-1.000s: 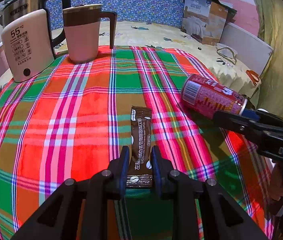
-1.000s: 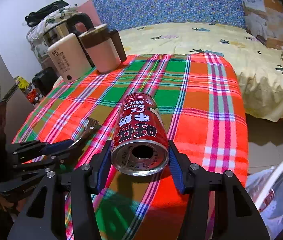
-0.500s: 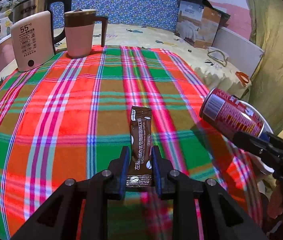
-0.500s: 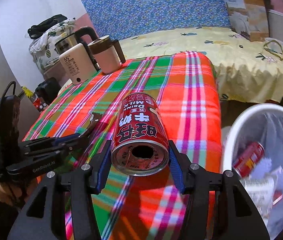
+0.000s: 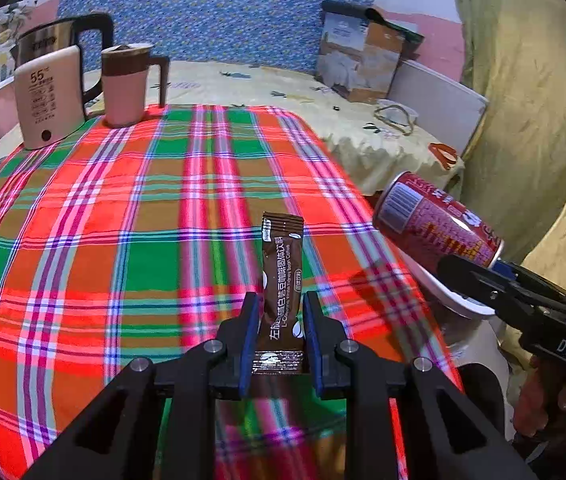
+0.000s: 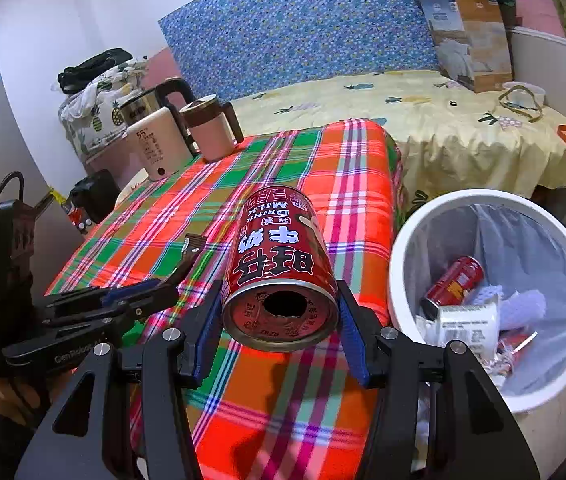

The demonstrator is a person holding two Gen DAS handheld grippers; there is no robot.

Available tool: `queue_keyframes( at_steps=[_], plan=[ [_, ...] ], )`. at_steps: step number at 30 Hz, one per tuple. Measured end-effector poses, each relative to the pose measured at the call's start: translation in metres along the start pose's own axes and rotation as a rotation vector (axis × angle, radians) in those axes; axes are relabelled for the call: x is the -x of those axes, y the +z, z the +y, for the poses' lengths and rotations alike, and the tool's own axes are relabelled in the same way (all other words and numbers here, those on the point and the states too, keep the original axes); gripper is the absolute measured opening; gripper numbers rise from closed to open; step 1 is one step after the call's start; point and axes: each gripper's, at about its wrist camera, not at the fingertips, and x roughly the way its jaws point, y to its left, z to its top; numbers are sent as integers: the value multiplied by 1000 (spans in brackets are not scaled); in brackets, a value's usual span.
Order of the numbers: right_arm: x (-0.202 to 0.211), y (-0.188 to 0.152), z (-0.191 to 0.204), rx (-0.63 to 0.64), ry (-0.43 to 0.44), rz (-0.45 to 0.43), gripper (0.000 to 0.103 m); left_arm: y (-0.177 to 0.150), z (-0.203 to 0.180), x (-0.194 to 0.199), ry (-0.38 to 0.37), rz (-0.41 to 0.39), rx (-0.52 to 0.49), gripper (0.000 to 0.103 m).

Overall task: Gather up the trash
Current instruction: 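Carry the red can and brown wrapper over the bin and release both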

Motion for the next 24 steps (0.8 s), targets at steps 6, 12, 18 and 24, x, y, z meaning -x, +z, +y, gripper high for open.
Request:
queue_keyframes(
  at_steps=[6,12,18,24],
  plan=[
    [11,-4,-4,-13,-14,-19,54,-1,-16,6,-17,-8,-21,23],
    [19,-9,-13,-28,-28,-30,54,1,-29,5,-30,-9,-39,23],
    [25,-11,-23,-48,-52,-40,54,2,-43,-1,-45,1,-61,23],
    [31,-14,-33,-68,-73,-47,54,6,-56,-7,-63,8,-85,23]
  ],
)
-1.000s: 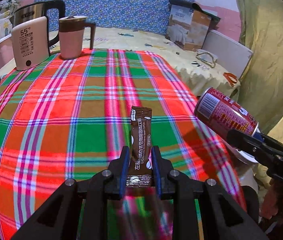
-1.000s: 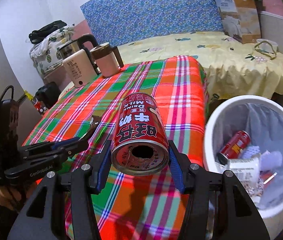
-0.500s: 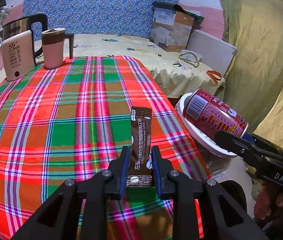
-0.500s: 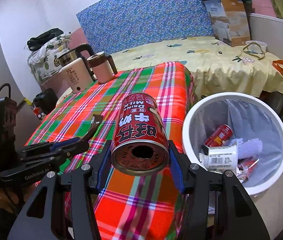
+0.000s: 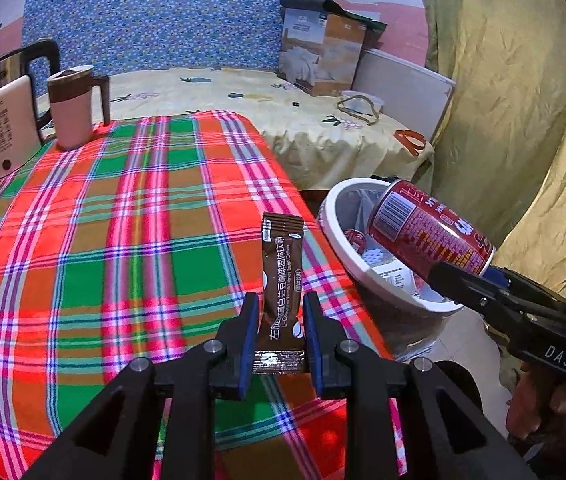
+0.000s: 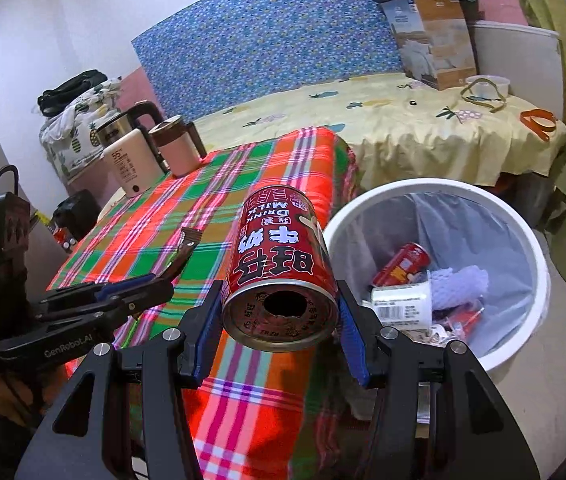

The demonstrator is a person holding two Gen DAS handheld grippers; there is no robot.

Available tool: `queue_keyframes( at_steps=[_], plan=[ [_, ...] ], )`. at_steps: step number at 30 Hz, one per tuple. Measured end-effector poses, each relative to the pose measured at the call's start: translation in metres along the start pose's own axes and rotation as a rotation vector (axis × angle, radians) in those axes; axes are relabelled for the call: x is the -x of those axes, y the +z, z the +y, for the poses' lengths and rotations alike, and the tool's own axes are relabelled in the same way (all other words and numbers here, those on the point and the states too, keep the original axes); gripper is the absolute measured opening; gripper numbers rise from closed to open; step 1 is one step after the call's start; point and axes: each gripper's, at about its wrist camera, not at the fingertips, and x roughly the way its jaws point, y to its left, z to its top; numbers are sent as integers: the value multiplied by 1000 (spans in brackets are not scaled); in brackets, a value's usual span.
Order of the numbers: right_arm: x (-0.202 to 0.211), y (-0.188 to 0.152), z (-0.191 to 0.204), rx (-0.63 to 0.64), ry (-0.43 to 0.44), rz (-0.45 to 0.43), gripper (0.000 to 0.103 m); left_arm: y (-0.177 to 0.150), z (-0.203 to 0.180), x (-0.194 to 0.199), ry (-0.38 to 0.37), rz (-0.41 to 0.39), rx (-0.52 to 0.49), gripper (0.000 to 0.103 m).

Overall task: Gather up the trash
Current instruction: 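Carry the red can and brown wrapper over the bin and release both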

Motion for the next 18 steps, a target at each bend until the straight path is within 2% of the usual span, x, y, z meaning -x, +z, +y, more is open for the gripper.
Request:
queue_keyframes(
  at_steps=[18],
  plan=[
    [26,-9,-64,-112,-160,-20,54,22,-63,-37,-85,31,-112,23]
  ],
)
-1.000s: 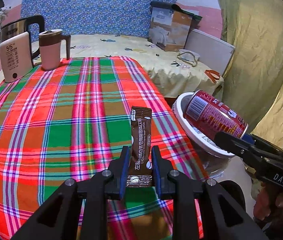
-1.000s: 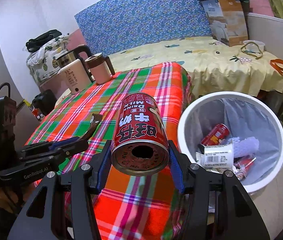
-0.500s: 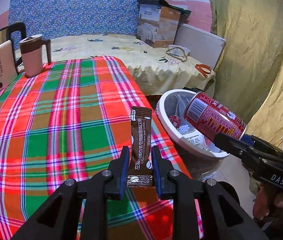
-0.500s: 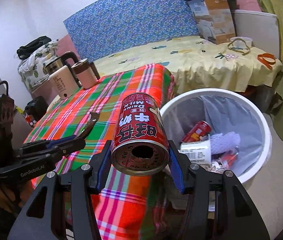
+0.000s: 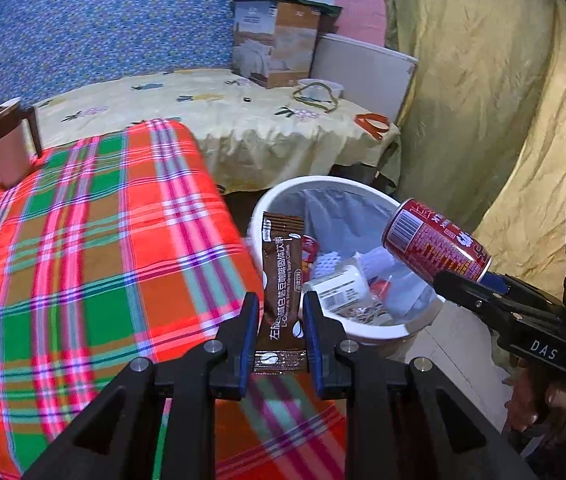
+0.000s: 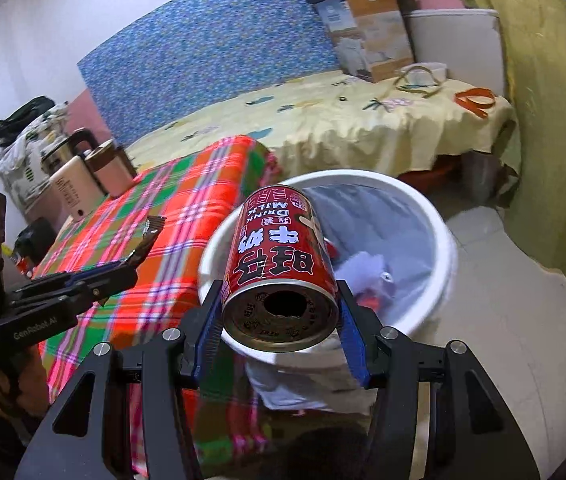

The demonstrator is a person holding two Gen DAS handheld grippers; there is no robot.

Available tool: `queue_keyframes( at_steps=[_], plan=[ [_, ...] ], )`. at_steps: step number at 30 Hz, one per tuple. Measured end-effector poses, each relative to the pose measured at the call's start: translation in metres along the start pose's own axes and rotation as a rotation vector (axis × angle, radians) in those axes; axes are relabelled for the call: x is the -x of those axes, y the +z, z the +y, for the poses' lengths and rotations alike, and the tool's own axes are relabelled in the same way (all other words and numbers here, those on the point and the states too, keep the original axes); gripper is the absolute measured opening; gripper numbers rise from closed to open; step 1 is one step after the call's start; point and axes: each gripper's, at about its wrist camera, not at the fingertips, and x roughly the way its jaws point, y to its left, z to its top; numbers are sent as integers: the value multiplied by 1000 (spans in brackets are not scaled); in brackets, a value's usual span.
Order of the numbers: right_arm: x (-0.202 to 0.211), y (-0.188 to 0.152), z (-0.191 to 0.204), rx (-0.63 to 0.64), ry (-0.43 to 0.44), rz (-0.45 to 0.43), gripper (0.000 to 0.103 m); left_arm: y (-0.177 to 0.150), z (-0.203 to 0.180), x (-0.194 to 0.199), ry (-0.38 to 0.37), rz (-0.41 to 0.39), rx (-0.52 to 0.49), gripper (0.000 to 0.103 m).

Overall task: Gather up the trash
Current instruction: 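Carry the red can and brown wrapper over the bin and release both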

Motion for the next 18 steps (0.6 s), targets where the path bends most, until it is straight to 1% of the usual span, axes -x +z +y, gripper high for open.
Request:
queue_keyframes(
  at_steps=[10,18],
  plan=[
    [-12,2,-15,-27,-39,36,54,13,-26,-32,-38,46,-46,23],
    [-20,2,-25,-34,-75,79,54,18,-33,-55,-71,86,-58,24]
  ],
)
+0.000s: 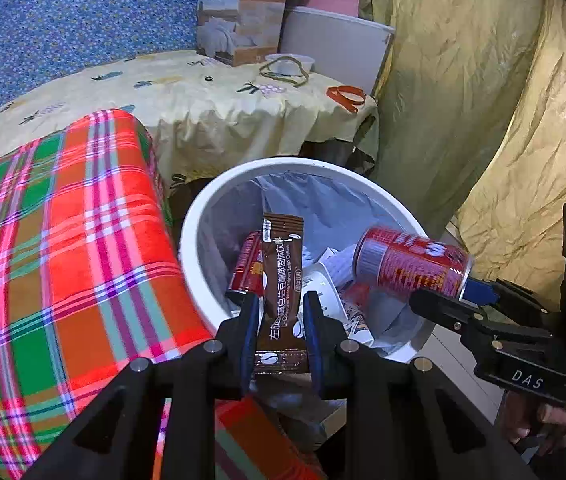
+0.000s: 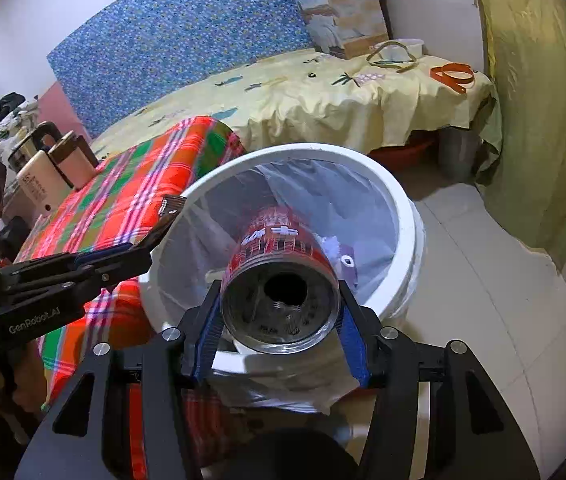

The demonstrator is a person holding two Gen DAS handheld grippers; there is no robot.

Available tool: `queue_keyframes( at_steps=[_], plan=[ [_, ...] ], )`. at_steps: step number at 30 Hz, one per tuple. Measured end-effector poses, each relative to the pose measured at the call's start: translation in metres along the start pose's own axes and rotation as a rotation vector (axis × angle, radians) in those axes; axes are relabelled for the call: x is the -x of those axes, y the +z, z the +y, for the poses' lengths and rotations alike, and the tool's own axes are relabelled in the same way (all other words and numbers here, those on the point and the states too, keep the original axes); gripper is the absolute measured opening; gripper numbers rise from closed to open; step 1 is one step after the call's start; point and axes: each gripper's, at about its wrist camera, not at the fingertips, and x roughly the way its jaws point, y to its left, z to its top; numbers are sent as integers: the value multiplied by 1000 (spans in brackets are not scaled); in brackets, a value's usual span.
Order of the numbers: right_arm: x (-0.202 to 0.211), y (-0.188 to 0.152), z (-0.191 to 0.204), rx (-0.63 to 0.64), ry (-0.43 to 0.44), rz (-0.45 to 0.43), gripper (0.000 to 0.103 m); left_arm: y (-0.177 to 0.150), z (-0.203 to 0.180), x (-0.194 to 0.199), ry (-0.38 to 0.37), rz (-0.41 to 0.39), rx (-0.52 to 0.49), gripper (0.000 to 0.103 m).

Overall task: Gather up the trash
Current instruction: 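Carry the red can and brown wrapper over the bin and release both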

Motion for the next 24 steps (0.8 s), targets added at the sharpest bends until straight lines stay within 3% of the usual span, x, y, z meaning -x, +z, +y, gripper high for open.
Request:
queue_keyframes(
  at_steps=[9,11,24],
  plan=[
    [-2,4,-3,4,-18,7,54,2,-7,-20,-33,42,-17,24],
    [0,5,-3,2,-25,-2,54,1,-7,-18,-44,43,-16,28],
    [22,1,10,14,-22,-55,54,-8,-3,17,-26,-29,9,32]
  ],
)
